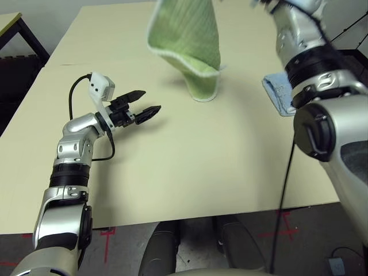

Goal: Fold the towel and set it aside.

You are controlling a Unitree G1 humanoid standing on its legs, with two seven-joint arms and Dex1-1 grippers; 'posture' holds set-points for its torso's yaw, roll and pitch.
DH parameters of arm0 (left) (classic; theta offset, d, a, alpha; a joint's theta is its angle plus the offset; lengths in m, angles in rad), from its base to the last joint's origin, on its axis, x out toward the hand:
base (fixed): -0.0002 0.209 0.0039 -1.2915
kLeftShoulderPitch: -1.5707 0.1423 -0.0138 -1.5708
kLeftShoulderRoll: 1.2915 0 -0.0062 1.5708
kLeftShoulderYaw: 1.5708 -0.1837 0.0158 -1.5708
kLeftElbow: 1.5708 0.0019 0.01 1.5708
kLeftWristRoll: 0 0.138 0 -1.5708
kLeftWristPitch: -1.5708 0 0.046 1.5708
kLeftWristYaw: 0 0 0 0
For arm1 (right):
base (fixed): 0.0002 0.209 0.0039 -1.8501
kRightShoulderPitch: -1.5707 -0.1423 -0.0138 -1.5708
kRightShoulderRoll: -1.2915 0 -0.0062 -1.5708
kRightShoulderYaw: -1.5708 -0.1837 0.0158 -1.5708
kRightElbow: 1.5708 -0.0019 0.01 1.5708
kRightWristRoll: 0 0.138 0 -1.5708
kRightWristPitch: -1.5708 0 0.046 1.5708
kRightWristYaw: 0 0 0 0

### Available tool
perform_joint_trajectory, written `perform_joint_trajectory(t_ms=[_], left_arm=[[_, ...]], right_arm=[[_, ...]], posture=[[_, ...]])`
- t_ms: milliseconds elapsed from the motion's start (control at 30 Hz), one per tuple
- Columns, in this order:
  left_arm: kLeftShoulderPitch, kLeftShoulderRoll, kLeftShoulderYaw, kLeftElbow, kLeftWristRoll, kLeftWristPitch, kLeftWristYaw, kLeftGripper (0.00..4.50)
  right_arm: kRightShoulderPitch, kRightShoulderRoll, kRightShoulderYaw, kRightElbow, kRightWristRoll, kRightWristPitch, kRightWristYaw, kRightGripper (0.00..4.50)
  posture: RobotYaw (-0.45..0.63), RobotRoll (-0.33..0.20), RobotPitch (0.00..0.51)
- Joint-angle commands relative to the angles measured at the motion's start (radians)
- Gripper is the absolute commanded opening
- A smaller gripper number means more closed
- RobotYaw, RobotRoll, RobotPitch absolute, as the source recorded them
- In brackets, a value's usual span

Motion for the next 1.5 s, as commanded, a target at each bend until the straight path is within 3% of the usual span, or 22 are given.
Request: perform_joint_trajectory(t_ms=[33,167,467,733,933,1067,1133,1200,1500], left_arm=[[-0.022,-0.022,0.017,-0.007,-0.02,0.031,0.036,4.5],[-0.085,-0.067,0.06,0.015,-0.041,0.048,0.127,4.5],[-0.153,-0.136,0.062,-0.002,-0.076,0.094,0.167,4.5],[-0.115,-0.125,0.052,-0.136,-0.147,0.249,0.132,4.5],[-0.066,-0.071,0.042,-0.249,-0.174,0.353,0.109,4.5],[-0.066,-0.069,0.03,-0.247,-0.144,0.337,0.135,4.5],[-0.107,-0.1,-0.012,-0.131,-0.018,0.181,0.229,4.5],[-0.148,-0.137,-0.033,-0.041,0.041,0.093,0.28,4.5],[-0.228,-0.244,-0.012,0.059,0.026,0.104,0.333,4.5]], right_arm=[[0.003,0.001,0.007,-0.046,0.013,0.021,0.009,0.04],[-0.004,0.001,0.005,-0.042,0.012,0.034,-0.005,0.04],[-0.061,-0.008,-0.003,-0.005,0.008,0.032,-0.055,0.04],[-0.071,0.001,0.009,0.033,-0.015,0.03,-0.091,0.04],[-0.072,0.009,0.015,0.053,-0.025,0.029,-0.106,0.04],[-0.073,0.016,0.012,0.055,-0.022,0.029,-0.104,0.04],[-0.079,0.019,0.009,0.054,-0.019,0.029,-0.103,0.04],[-0.086,0.018,0.009,0.052,-0.019,0.03,-0.103,0.04],[-0.096,0.008,0.007,0.041,-0.018,0.03,-0.102,0.04]], posture=[[-0.06,0.0,0.171],[-0.05,0.0,0.166],[-0.04,0.0,0.158],[-0.04,0.0,0.158],[-0.01,0.0,0.159],[0.0,0.0,0.159],[0.0,0.0,0.159],[-0.01,0.0,0.158],[-0.04,0.0,0.158]])
